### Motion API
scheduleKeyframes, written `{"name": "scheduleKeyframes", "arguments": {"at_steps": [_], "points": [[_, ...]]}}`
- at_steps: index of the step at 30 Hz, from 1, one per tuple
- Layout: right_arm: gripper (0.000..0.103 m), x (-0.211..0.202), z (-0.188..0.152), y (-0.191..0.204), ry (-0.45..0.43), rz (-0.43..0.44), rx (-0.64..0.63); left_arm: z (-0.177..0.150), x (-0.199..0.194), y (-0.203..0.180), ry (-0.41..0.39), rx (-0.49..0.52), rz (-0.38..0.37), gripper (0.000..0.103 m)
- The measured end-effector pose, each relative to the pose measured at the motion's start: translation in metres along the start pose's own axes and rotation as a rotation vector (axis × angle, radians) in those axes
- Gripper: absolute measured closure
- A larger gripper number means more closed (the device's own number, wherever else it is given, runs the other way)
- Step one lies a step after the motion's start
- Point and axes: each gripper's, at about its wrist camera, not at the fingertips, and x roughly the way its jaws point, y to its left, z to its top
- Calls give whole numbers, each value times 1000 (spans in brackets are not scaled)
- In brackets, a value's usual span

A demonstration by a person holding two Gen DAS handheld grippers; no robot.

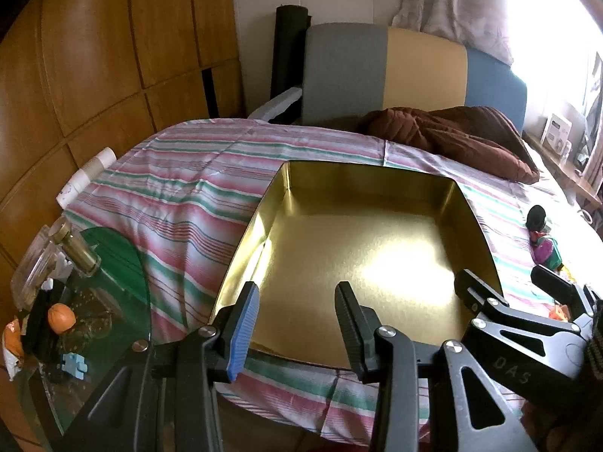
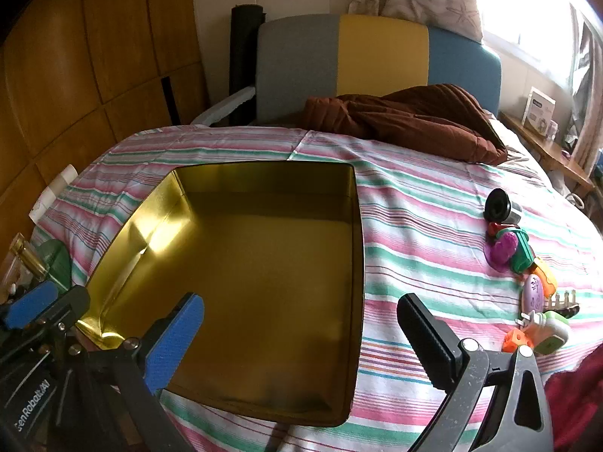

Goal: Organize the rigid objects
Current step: 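Move both tools from the gold tray toward the toy pile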

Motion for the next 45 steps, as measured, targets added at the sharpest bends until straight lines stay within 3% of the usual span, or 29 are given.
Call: {"name": "scheduleKeyframes", "arguments": {"at_steps": [15, 20, 26, 32, 38, 42, 45], "points": [[0, -7, 0, -11, -16, 3, 17, -4, 4, -1, 36, -4, -15, 61], [0, -17, 0, -24, -44, -7, 16, -9, 12, -2, 92, -32, -93, 61], [0, -23, -5, -54, -48, -38, 52, -17, 12, -10, 110, -46, -268, 61], [0, -24, -22, -95, -39, -45, 117, -25, 1, -44, 79, 78, -295, 61], [0, -28, -31, -139, -15, -57, 136, -30, -14, -69, 74, 170, -436, 61], [0, -40, -30, -179, -38, -136, 118, -31, -16, -87, 98, 207, -538, 58], [0, -43, -28, -213, -40, -178, 135, -33, -19, -103, 118, 243, -583, 50]]}}
